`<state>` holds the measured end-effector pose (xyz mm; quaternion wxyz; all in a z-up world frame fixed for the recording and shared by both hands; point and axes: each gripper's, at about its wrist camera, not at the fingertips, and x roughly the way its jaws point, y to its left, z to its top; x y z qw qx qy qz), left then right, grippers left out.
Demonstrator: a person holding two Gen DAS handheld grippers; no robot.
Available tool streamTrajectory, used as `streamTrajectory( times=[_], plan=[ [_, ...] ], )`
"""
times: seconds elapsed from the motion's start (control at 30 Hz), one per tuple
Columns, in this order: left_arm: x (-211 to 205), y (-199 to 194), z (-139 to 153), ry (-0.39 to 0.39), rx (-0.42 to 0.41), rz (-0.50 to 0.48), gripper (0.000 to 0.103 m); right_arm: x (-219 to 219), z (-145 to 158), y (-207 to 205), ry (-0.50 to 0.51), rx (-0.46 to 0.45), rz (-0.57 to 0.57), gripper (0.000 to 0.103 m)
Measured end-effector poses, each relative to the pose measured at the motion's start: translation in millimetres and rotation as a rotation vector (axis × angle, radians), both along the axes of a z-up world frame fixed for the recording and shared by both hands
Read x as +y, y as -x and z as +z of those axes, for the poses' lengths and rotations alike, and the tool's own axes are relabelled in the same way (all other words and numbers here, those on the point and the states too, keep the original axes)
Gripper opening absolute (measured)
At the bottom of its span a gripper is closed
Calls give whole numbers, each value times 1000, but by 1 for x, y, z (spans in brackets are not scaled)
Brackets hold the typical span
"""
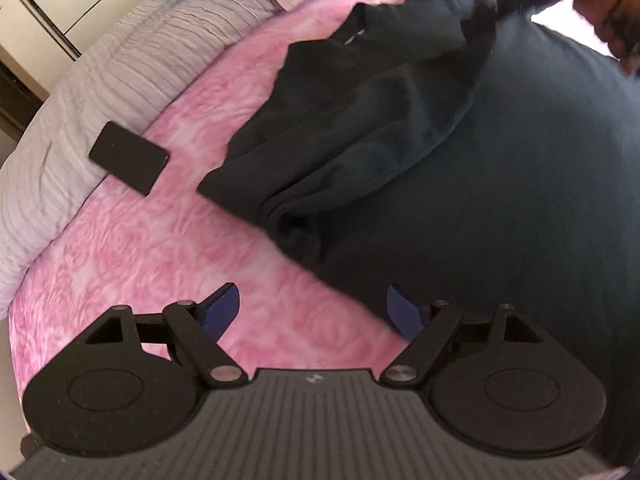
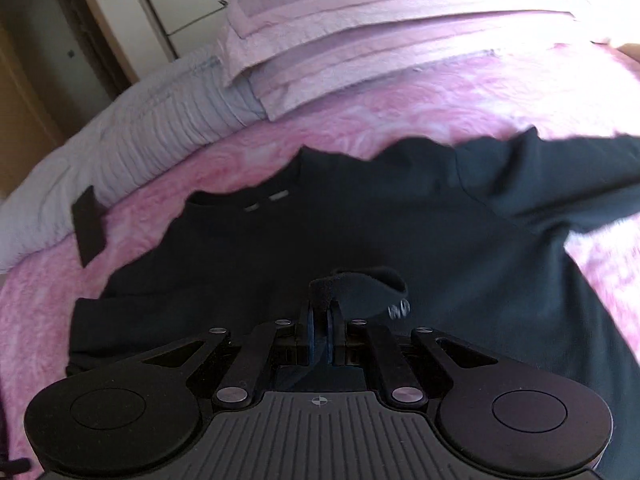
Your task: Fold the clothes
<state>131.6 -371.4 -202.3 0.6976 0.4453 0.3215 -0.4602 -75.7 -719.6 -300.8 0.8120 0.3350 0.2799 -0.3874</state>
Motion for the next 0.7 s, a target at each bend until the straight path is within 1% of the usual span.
streamTrajectory(
  times=[0.1,0.2,0.27,0.3,0.37,0.4,0.63,0.67,0.7],
  plan=[
    [-17,-12,-12,-2,5,33,78,-16,22,9,58,-56,22,4],
    [-30,-29,-24,4,25,76,76,-1,46,28,109,-68,11,4],
    [-36,-40,-34,0,45,104,73,-6,35,39,81,-42,-5,5],
    [-38,-44,-38,-1,60,116,72,-9,23,43,48,-18,-8,5],
    [-42,-49,-44,-7,77,120,72,-12,3,50,-12,15,-6,5],
    [-44,-50,-46,-11,75,117,72,-11,-1,53,-27,24,-7,5],
    [-48,-49,-51,-17,77,109,71,2,8,77,7,38,-50,5],
    [-48,-48,-53,-19,76,106,72,3,7,80,-1,41,-55,5],
    [-49,-48,-54,-21,75,103,72,2,1,84,-31,47,-58,5]
  ],
)
